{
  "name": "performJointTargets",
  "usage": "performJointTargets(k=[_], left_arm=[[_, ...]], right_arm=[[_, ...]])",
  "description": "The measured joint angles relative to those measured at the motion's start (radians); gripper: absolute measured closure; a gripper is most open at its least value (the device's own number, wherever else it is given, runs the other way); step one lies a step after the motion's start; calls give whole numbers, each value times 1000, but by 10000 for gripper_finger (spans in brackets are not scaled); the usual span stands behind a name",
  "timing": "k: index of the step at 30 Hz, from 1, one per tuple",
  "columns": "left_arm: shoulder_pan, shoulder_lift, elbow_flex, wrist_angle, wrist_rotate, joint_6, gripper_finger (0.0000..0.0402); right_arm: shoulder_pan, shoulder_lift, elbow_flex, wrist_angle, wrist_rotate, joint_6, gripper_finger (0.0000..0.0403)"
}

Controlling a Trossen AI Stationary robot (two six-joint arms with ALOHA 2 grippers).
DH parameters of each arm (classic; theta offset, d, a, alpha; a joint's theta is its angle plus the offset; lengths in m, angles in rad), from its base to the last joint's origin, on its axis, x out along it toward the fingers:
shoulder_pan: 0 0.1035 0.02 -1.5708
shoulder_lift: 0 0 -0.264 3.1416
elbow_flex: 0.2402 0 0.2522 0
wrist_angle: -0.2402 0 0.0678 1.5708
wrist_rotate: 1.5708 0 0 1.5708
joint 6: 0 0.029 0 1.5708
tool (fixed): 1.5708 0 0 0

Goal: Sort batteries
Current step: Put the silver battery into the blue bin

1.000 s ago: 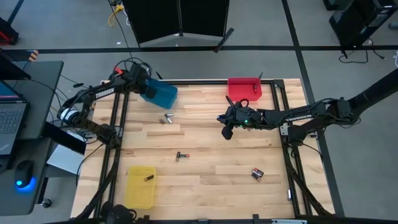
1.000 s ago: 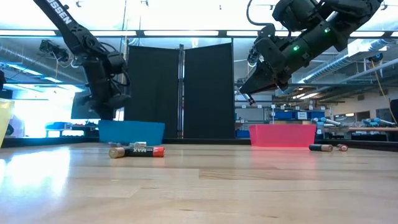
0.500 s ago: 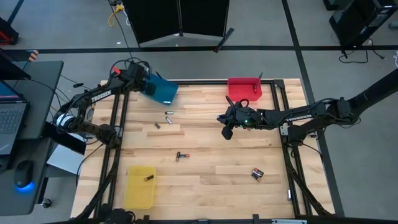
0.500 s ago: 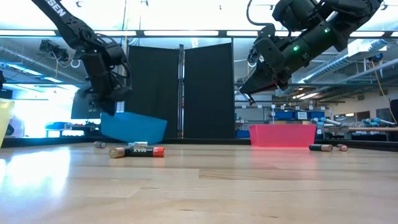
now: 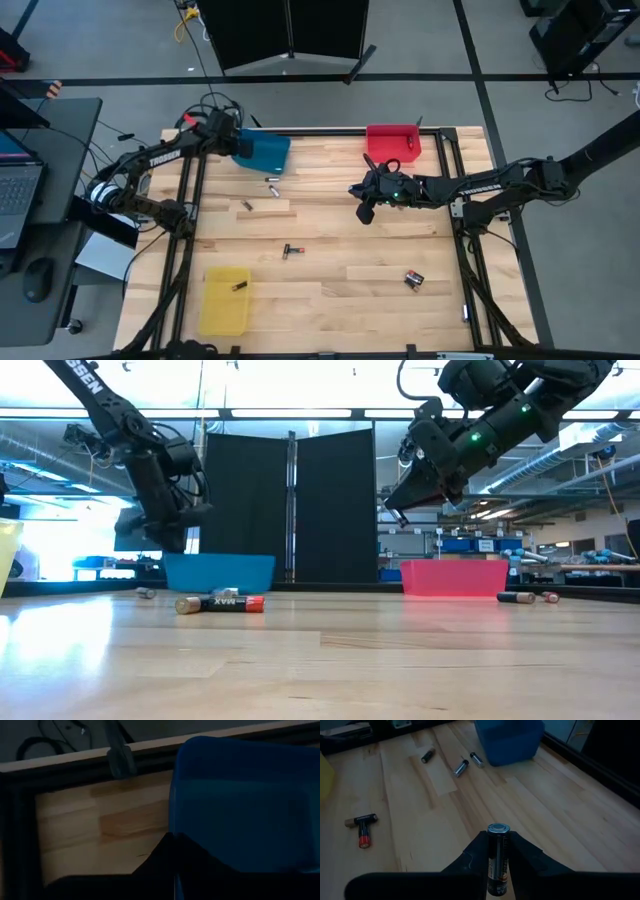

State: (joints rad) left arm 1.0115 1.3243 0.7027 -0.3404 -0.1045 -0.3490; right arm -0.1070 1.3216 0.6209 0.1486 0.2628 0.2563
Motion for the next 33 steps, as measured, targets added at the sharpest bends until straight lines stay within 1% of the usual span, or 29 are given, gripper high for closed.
performJointTargets(k=[3,9,15,19,24,29,33], left_arm=[[0,0,-16,34,7,-31,388],[-1,0,-38,125,73,-106,379],[0,0,-38,138,92,-107,360],[0,0,-38,136,84,-103,352],[0,0,-38,139,83,-53,329],[0,-3,-12,131,83,4,287],[-5,-52,26,112,73,82,262]], right_arm=[[0,0,0,1,0,2,342],[-20,0,0,23,0,30,342],[-59,0,0,37,-25,47,342],[-79,0,0,38,-48,45,342],[-86,0,0,39,-55,35,342],[-90,0,0,44,-59,29,342],[-100,0,31,35,-81,25,342]])
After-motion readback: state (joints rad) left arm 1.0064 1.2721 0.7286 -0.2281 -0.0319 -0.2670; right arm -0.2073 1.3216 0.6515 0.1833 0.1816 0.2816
